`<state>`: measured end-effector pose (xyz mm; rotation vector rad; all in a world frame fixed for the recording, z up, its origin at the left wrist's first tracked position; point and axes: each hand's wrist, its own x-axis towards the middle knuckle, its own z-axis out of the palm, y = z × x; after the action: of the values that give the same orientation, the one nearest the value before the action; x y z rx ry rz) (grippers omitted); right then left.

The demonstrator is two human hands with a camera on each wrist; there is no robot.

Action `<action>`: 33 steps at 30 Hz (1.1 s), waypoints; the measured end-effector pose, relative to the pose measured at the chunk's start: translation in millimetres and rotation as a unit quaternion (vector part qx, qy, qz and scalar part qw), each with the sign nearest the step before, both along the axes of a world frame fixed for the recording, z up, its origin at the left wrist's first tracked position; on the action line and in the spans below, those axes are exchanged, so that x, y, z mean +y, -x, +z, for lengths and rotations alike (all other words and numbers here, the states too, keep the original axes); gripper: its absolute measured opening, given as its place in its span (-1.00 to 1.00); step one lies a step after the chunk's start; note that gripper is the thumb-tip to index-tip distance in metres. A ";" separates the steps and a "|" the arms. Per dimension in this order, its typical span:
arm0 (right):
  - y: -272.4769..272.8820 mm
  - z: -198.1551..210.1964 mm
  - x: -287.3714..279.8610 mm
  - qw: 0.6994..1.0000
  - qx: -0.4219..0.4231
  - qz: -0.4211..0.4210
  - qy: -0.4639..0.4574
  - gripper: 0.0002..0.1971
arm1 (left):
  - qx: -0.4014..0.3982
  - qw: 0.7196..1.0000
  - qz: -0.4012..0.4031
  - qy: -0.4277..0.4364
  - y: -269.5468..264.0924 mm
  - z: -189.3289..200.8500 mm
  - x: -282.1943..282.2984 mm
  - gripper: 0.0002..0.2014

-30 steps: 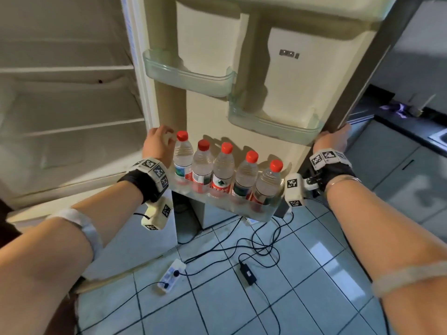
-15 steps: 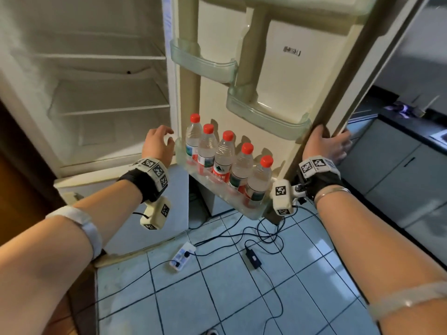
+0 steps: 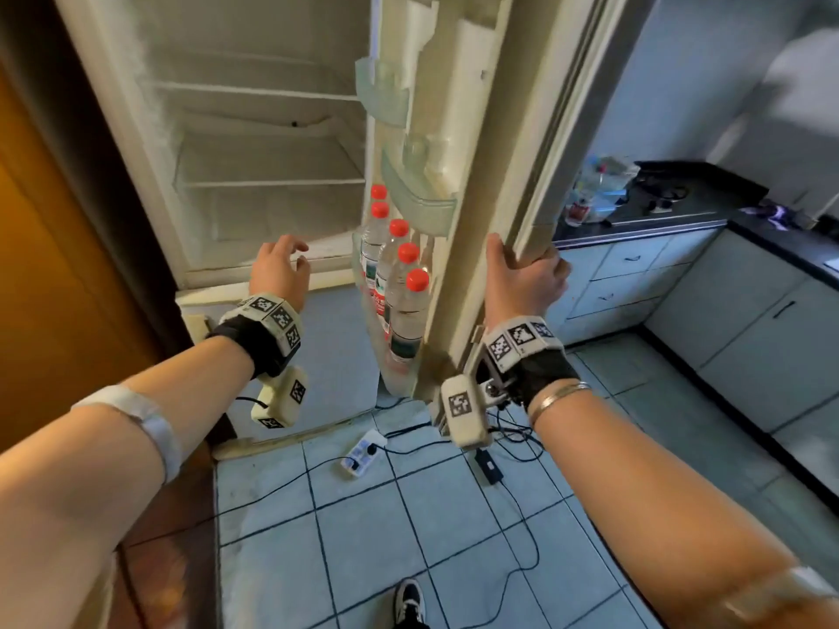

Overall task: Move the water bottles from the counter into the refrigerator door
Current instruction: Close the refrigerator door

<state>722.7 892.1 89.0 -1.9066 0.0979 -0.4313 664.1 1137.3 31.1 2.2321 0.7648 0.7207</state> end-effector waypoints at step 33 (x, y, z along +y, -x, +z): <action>7.4 6.0 339.9 0.823 -0.135 0.504 0.225 -0.65 | -0.006 0.963 0.269 -0.022 83.3 40.1 199.5 -0.76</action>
<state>715.3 1232.0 95.0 -2.0136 -1.2533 0.0308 580.8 1336.8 71.2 2.0639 1.3866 1.0087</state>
